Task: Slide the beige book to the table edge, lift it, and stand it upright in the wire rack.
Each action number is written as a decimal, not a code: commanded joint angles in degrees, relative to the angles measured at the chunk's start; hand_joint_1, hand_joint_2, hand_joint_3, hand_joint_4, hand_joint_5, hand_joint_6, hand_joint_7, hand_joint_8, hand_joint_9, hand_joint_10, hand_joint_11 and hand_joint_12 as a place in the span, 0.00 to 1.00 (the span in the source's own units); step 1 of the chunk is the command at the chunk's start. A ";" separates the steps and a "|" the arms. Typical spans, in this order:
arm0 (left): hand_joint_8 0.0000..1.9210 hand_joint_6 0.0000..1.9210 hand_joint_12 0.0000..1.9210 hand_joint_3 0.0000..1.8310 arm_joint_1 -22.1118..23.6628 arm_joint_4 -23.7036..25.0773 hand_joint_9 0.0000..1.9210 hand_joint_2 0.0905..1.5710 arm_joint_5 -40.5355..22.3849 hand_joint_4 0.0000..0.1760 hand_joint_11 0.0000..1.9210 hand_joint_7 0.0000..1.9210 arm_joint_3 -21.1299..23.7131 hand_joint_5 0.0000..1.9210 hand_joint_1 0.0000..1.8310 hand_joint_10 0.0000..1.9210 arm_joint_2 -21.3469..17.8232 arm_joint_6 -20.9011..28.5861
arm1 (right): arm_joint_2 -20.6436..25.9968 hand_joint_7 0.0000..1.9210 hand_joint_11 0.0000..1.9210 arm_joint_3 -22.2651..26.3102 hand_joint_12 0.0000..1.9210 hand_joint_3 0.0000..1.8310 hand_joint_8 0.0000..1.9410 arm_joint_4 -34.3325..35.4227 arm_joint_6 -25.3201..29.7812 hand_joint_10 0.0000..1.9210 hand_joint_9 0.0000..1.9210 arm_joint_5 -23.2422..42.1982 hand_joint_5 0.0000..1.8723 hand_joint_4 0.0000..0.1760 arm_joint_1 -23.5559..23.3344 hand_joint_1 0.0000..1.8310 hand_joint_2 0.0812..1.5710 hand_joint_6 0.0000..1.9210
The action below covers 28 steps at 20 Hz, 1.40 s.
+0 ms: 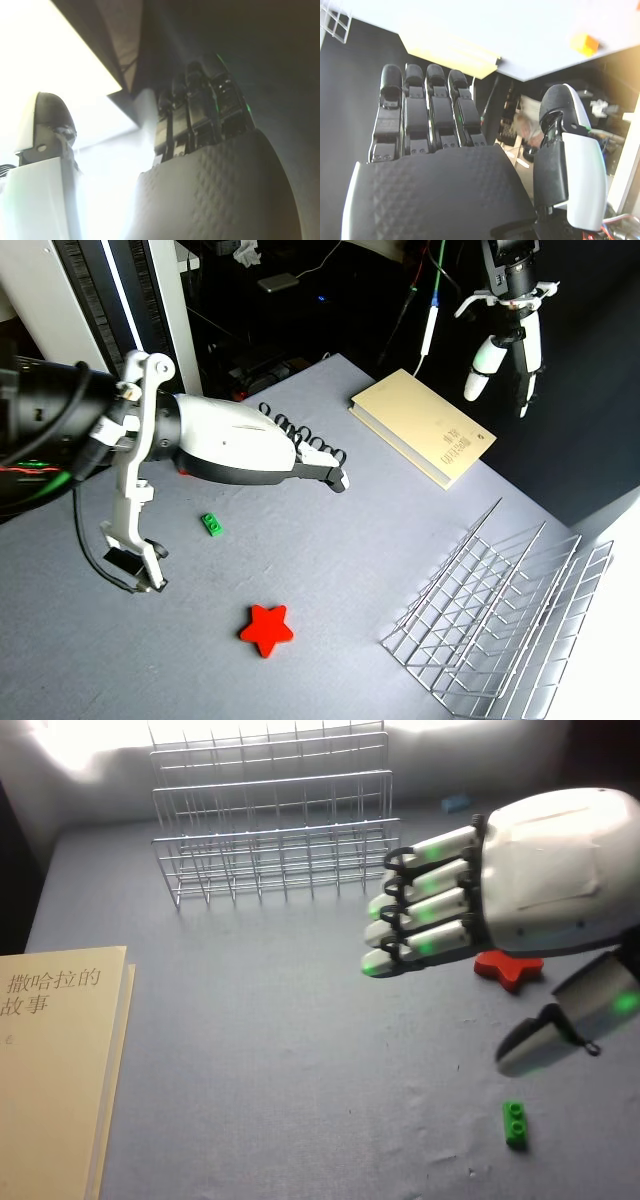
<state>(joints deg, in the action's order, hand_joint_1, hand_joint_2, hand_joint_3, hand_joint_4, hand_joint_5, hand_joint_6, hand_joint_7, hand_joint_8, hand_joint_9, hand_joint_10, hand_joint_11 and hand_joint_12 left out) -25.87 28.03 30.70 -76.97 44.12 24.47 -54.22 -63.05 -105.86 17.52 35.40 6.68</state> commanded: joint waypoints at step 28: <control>0.00 0.00 0.38 0.00 -20.67 19.29 0.15 0.64 -14.33 0.00 0.00 0.16 1.36 0.14 0.38 0.00 5.21 58.63 | 3.49 0.13 0.00 0.15 0.34 0.00 0.00 9.77 -8.12 0.00 0.13 12.15 0.12 0.00 -0.38 0.01 0.68 0.00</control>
<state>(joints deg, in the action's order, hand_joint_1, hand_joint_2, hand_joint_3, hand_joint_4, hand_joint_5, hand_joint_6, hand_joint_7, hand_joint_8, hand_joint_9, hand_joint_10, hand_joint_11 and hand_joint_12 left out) -46.50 46.35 15.81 -75.50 49.65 82.65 -50.92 -62.98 -100.86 9.76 46.76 6.70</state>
